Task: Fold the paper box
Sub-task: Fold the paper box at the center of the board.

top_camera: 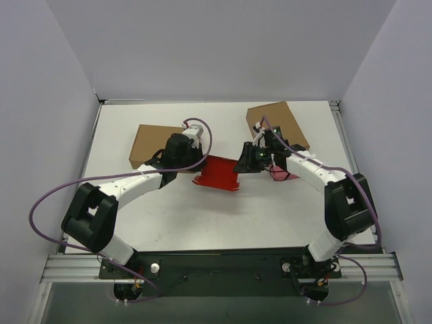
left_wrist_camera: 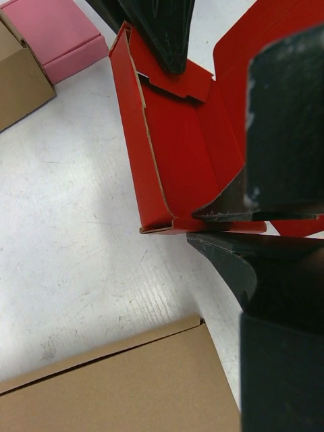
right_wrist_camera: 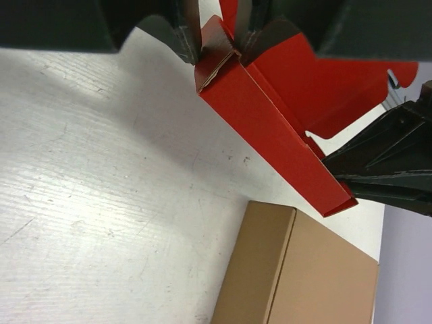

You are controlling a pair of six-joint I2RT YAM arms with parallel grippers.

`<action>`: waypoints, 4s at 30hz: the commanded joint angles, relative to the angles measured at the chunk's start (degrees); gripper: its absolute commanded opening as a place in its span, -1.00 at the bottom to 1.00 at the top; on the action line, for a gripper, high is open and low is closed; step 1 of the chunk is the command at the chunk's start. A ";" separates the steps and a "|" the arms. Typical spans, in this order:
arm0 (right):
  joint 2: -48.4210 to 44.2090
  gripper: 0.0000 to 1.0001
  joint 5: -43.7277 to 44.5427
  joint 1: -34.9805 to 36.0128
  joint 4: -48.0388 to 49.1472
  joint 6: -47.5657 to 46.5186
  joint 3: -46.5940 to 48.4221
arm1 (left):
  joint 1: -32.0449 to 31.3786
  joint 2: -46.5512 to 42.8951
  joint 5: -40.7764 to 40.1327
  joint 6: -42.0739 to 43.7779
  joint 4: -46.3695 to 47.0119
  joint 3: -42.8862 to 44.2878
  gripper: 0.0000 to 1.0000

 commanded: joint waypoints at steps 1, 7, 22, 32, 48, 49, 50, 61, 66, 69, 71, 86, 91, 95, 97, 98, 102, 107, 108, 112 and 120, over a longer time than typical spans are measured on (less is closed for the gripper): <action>0.90 -0.58 1.02 1.54 4.35 0.60 1.22 | -3.32 -3.26 7.10 -2.38 5.73 1.31 -1.00; 1.86 -0.74 4.80 1.62 1.90 1.66 2.54 | -4.99 -2.99 5.69 -2.56 5.12 2.01 -1.00; 3.97 -1.00 28.77 7.33 -14.80 -5.11 10.88 | -8.77 -3.35 -5.29 0.78 -0.15 5.61 -1.00; 6.26 -1.00 44.24 10.50 -20.95 -4.14 15.99 | -10.00 -2.03 -11.35 0.43 -1.65 8.34 -1.00; 6.44 -1.00 59.91 10.85 -24.04 -4.23 13.44 | -10.00 -1.94 -17.16 -0.27 -6.13 10.01 -1.00; 6.26 -1.00 60.09 10.68 -24.12 -4.05 13.01 | -9.92 -1.94 -17.16 -0.36 -6.13 10.01 -1.00; 6.17 -1.00 60.35 10.59 -24.12 -3.79 12.91 | -9.92 -2.02 -17.16 -0.44 -6.13 10.01 -1.00; 4.77 -0.78 40.95 7.52 -21.57 -2.03 13.53 | -7.20 1.30 -10.67 -2.38 -8.67 11.23 -1.00; -0.24 -0.13 31.10 6.90 -21.49 -3.70 10.73 | -3.59 6.31 -7.06 -0.10 -13.33 13.00 -1.00; -3.93 0.18 25.21 6.98 -21.57 -4.49 9.40 | -2.28 8.86 -5.74 1.75 -15.87 15.28 -1.00; -6.21 0.22 23.71 6.81 -21.66 -4.40 8.35 | -1.66 10.19 -1.18 3.58 -17.37 17.21 -1.00; -6.56 0.20 13.61 -0.21 -17.19 -0.98 4.66 | 0.10 13.80 3.13 3.78 -20.56 18.37 -1.00; -8.33 0.04 2.97 -6.19 -10.86 -0.44 -0.79 | 2.21 11.95 9.01 0.09 -15.20 14.07 -1.00; -8.07 -0.18 1.03 -8.30 -8.66 1.83 -3.78 | 2.83 10.02 11.22 -5.09 -9.14 11.08 -1.00; -7.98 -0.22 -0.46 -8.75 -5.69 3.32 -6.32 | 3.00 8.97 12.27 -7.72 -6.93 9.84 -1.00; -7.98 -0.23 -1.51 -8.92 -4.27 4.46 -7.03 | 3.00 8.61 12.54 -8.52 -5.01 8.79 -1.00; -7.19 -0.24 -7.14 -8.75 4.15 7.63 -8.44 | 2.92 7.73 13.33 -10.29 -2.80 7.64 -1.00; -6.31 -0.24 -12.32 -8.75 13.65 12.73 -10.81 | 3.00 7.20 13.42 -10.20 -2.62 7.37 -1.00; -6.22 -0.24 -13.81 -8.84 17.06 14.91 -11.25 | 3.00 7.03 13.34 -10.20 -2.62 7.29 -1.00; -6.39 -0.24 -15.67 -8.75 24.30 19.32 -13.27 | 3.00 6.68 13.07 -10.29 -2.53 6.85 -1.00; -8.50 -0.26 -13.04 -10.77 22.11 21.26 -14.33 | 3.35 5.45 13.86 -10.90 0.02 6.14 -1.00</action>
